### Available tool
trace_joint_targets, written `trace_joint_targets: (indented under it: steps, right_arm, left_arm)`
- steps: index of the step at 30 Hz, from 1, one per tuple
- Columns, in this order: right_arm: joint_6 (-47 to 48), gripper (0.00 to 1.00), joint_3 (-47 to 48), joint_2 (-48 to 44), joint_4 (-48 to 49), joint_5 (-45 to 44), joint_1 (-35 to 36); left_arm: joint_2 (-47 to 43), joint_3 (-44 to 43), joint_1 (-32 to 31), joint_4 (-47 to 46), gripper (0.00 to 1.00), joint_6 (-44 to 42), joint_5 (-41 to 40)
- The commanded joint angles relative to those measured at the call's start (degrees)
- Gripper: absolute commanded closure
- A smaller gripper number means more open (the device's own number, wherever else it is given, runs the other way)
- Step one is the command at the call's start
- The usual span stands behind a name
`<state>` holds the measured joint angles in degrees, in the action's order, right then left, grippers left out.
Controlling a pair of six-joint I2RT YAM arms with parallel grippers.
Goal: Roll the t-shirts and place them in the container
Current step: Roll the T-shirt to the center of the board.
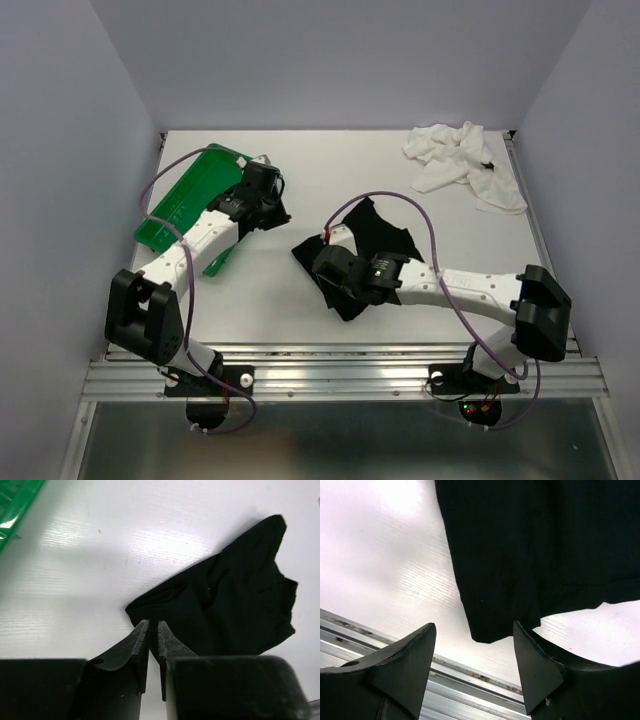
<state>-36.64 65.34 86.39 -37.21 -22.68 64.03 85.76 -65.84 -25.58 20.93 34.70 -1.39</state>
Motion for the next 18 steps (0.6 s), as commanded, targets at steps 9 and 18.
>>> trace_joint_targets:
  steps: [9,18]
  right_arm:
    - [3.3,0.32,2.5,14.1,-0.2,-8.3,7.4]
    - [3.4,0.9,0.9,17.5,3.5,-10.9,7.4]
  left_arm:
    - [-11.5,7.0,3.6,3.8,0.4,1.5,1.1]
    - [-15.2,15.7,3.6,-2.4,0.16,3.3,10.5]
